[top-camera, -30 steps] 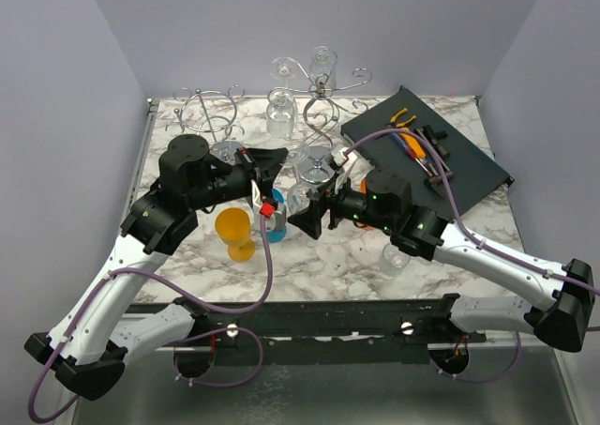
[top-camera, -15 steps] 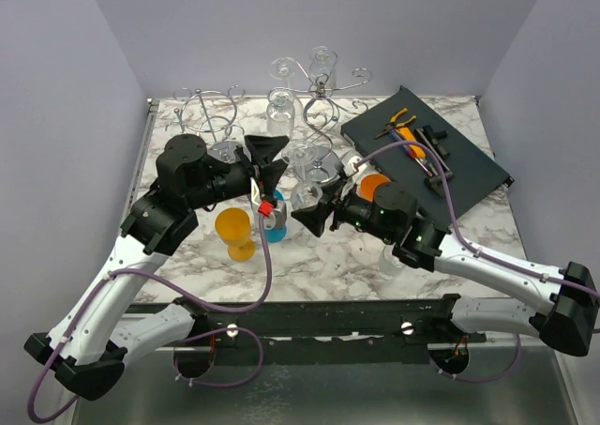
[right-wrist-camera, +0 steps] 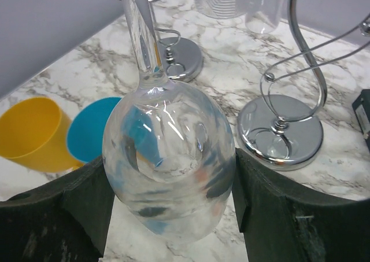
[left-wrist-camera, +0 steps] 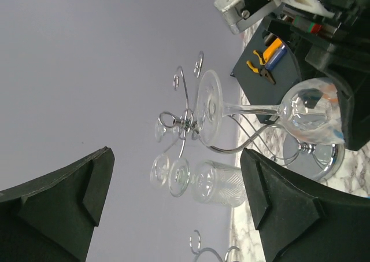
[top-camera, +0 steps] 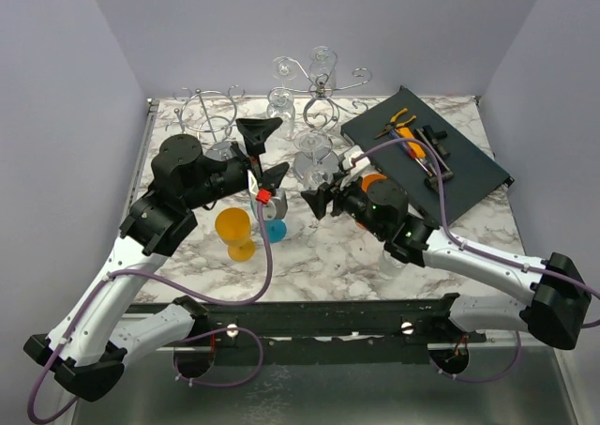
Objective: Place the wine glass upside down on the wine glass rack
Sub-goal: Turn the wine glass upside down at the wine rack.
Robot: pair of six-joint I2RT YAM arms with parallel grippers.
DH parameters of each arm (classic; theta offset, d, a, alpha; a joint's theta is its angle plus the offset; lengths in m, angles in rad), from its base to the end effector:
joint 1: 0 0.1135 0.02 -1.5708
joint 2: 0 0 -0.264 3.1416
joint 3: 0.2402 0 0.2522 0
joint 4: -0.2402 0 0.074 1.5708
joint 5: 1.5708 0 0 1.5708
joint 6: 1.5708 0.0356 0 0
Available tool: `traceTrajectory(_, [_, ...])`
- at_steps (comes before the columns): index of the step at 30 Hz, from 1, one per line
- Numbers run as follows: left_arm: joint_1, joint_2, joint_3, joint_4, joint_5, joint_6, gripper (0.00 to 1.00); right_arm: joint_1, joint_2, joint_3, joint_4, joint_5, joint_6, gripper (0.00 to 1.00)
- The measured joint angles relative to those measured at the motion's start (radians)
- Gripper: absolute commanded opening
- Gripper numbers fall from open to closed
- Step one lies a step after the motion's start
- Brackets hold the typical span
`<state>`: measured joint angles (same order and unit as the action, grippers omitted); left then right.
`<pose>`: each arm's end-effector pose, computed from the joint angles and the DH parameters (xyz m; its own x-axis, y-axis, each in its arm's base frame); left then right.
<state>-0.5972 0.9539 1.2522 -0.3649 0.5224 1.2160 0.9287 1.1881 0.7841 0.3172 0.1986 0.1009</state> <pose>0.1458 -0.1206 0.4512 0.8239 0.4225 -0.3778 0.3639 0.1166 0.9241 0.1726 0.2190 0.3078 -0.1189 0.0059 -0.9929 -0.6588 0.7477 0.0833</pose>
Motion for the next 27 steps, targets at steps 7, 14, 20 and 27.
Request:
traceTrajectory(7, [0.0,-0.002,0.016,0.002,-0.061,-0.131,0.99,-0.095,0.042,0.0,0.033,0.0,-0.003,0.28])
traceTrajectory(14, [0.0,-0.034,0.016,0.005,-0.109,-0.199,0.99,-0.178,0.054,0.012,0.079,-0.026,0.012,0.27])
traceTrajectory(20, [0.0,-0.051,0.014,0.005,-0.126,-0.246,0.99,-0.2,0.127,0.079,0.09,-0.063,0.012,0.27])
traceTrajectory(27, [0.0,-0.051,0.014,0.003,-0.154,-0.305,0.99,-0.243,0.177,0.123,0.093,-0.107,0.014,0.26])
